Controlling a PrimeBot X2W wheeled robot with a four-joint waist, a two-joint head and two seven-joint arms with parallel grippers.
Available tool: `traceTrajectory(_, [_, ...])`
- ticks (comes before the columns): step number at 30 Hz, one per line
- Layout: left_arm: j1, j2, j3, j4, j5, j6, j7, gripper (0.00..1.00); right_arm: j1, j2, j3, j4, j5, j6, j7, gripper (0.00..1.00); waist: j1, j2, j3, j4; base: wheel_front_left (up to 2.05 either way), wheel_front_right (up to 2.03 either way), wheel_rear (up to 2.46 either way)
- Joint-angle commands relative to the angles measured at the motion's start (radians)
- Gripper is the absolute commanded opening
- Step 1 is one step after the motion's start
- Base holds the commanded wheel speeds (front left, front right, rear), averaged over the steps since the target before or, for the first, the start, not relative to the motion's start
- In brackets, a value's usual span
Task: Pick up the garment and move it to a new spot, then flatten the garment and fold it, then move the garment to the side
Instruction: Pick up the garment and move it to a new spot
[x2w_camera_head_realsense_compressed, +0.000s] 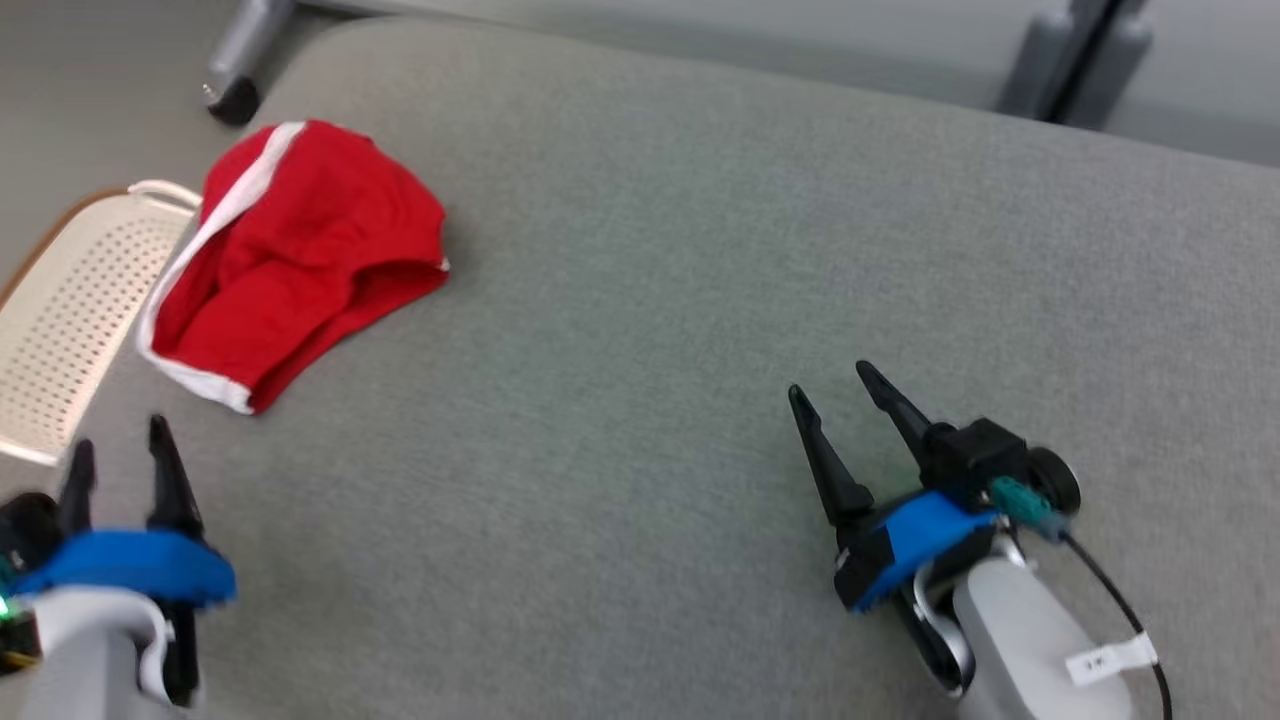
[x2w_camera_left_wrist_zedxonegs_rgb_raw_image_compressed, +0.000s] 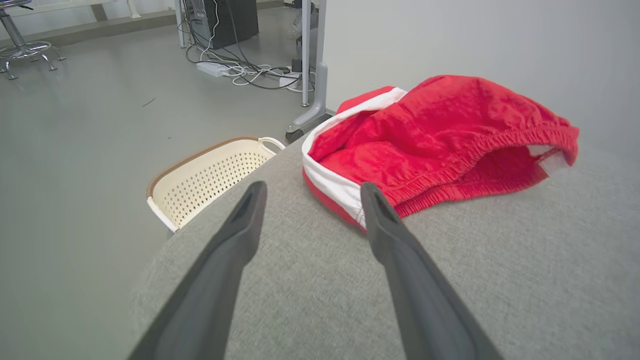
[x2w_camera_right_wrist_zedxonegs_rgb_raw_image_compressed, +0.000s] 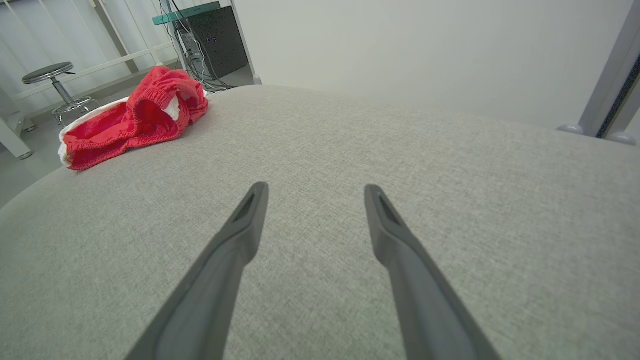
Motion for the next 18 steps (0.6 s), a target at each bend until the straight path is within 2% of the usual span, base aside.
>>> traceTrajectory(1, [-0.035, 0.022, -0.012, 0.010, -0.017, 0.003, 0.000, 1.00, -0.018, -0.005, 0.007, -0.008, -0.010, 0.000, -0.003, 1.00, -0.0002, -0.0002, 0.022, -0.006, 0.00, 0.00, 0.00])
traceTrajectory(8, [-0.200, 0.134, -0.104, 0.122, -0.140, 0.003, 0.000, 1.00, -0.071, -0.005, 0.027, -0.059, -0.051, 0.000, -0.003, 1.00, -0.0002, -0.0002, 0.133, -0.084, 0.00, 0.00, 0.00])
traceTrajectory(10, [-0.255, 0.176, -0.143, 0.215, -0.189, 0.003, 0.000, 1.00, -0.088, -0.005, 0.033, -0.090, -0.071, 0.000, -0.003, 1.00, -0.0002, -0.0002, 0.170, -0.116, 0.00, 0.00, 0.00])
traceTrajectory(14, [-0.308, 0.213, -0.186, 0.335, -0.250, 0.003, 0.000, 1.00, -0.092, -0.006, 0.035, -0.123, -0.080, 0.000, -0.003, 1.00, -0.0002, -0.0002, 0.202, -0.155, 0.00, 0.00, 0.00])
traceTrajectory(18, [-0.335, 0.220, -0.234, 0.422, -0.293, 0.002, 0.009, 1.00, -0.082, -0.005, 0.029, -0.139, -0.080, 0.000, -0.003, 1.00, -0.0002, -0.0002, 0.212, -0.180, 0.00, 0.00, 0.00])
